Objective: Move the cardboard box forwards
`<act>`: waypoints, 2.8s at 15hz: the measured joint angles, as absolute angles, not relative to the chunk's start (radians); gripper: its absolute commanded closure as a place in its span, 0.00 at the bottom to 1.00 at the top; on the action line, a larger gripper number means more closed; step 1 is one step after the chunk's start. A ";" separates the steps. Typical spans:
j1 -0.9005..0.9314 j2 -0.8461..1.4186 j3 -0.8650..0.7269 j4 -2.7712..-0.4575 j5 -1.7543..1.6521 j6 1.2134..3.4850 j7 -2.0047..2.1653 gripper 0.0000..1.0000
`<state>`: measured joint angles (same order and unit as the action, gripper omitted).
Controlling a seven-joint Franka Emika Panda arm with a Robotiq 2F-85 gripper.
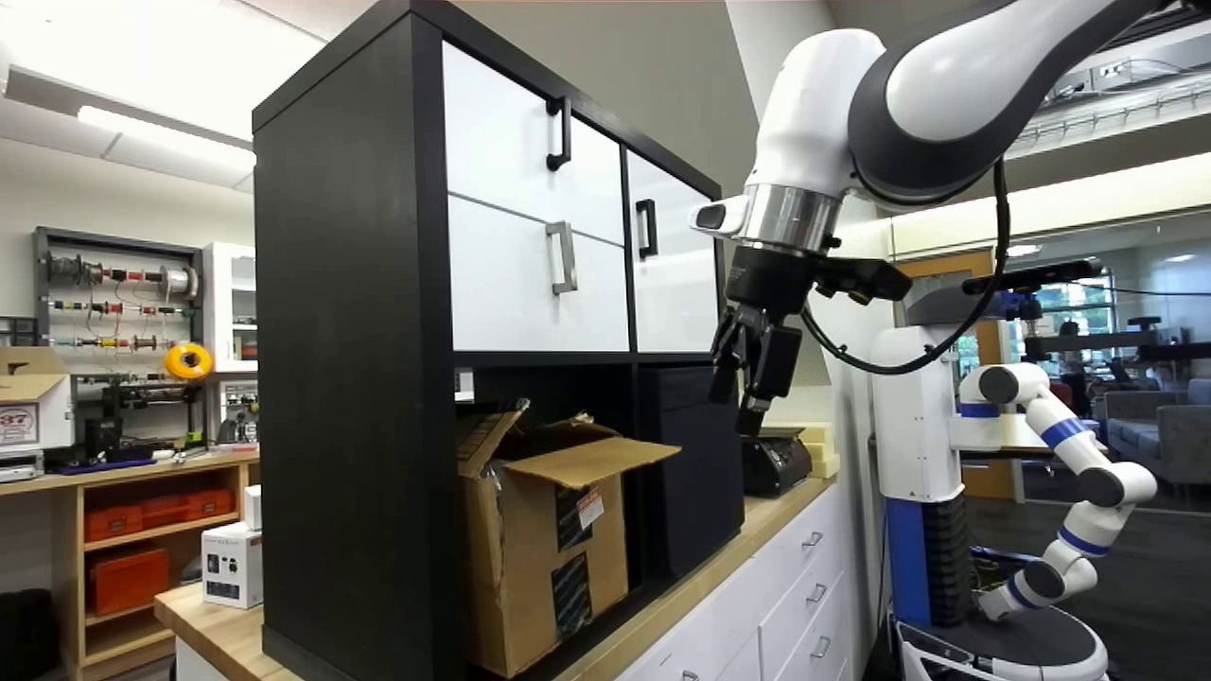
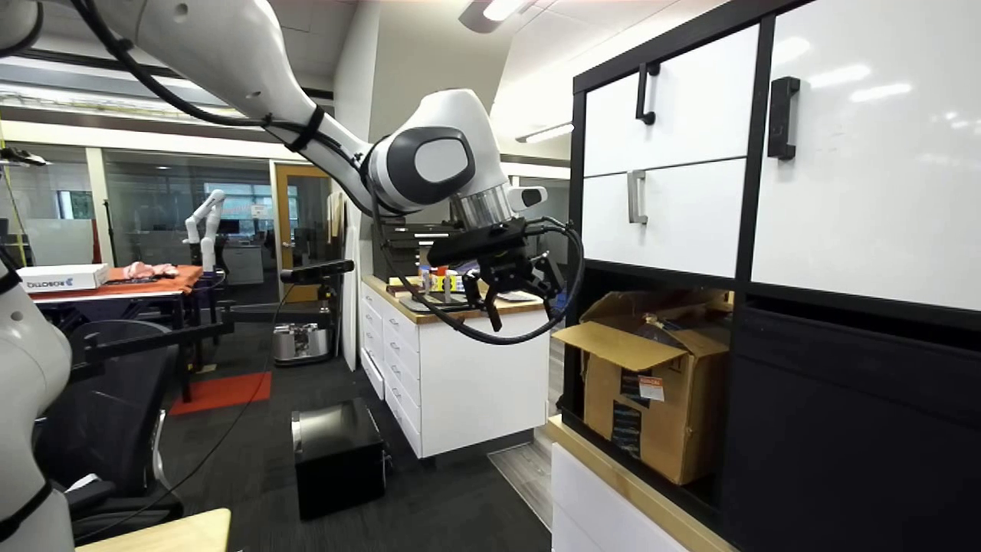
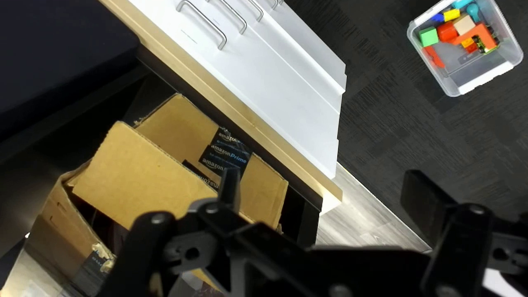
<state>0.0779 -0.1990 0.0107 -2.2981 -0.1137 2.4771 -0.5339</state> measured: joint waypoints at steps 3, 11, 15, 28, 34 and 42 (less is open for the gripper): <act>0.078 -0.162 0.011 -2.264 -0.113 2.482 -0.543 0.00; 0.078 -0.154 0.011 -2.255 -0.113 2.482 -0.544 0.00; 0.078 -0.147 0.017 -2.255 -0.121 2.488 -0.545 0.00; 0.068 -0.012 0.012 -2.196 -0.184 2.708 -0.684 0.00; 0.045 0.051 0.002 -2.183 -0.182 2.846 -0.836 0.00; 0.036 0.121 0.000 -2.131 -0.177 2.922 -0.974 0.00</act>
<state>0.0359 0.1208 0.0004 -2.1314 -0.1774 2.9219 -0.9740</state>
